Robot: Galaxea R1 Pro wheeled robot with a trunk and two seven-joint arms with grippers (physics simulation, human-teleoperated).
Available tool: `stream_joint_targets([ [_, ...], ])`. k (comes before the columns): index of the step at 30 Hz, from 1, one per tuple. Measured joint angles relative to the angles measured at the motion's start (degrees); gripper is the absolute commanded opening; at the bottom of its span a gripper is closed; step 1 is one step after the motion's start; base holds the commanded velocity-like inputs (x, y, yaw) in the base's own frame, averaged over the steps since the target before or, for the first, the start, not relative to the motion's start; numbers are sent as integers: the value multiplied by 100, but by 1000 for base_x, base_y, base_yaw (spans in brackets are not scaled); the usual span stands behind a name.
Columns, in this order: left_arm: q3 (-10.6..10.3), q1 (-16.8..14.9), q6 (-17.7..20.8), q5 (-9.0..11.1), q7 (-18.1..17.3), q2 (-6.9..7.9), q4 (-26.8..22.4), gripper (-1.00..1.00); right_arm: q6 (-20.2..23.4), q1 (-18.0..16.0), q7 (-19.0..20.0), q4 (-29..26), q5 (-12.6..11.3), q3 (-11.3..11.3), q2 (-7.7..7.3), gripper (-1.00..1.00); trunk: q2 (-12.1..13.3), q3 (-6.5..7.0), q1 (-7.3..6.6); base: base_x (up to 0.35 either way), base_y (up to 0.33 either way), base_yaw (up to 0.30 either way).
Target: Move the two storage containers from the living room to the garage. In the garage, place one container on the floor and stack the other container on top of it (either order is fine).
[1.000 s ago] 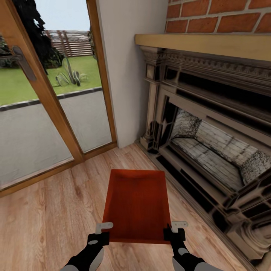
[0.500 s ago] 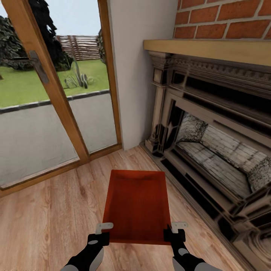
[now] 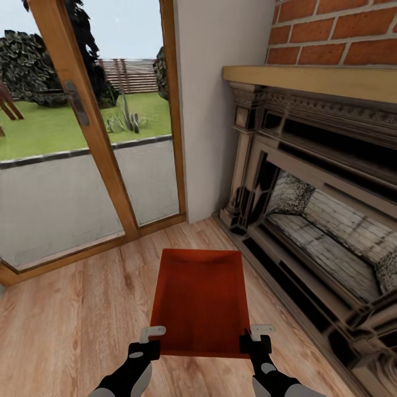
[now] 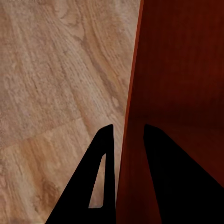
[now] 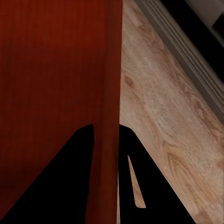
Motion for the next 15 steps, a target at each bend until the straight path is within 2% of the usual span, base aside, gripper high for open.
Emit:
stream_joint_targets([
  [15,-39,1,1,-8,6,0,0,-100,-69,35,-28,19,4,-45,8,-100,0,133,0,0,0,103],
])
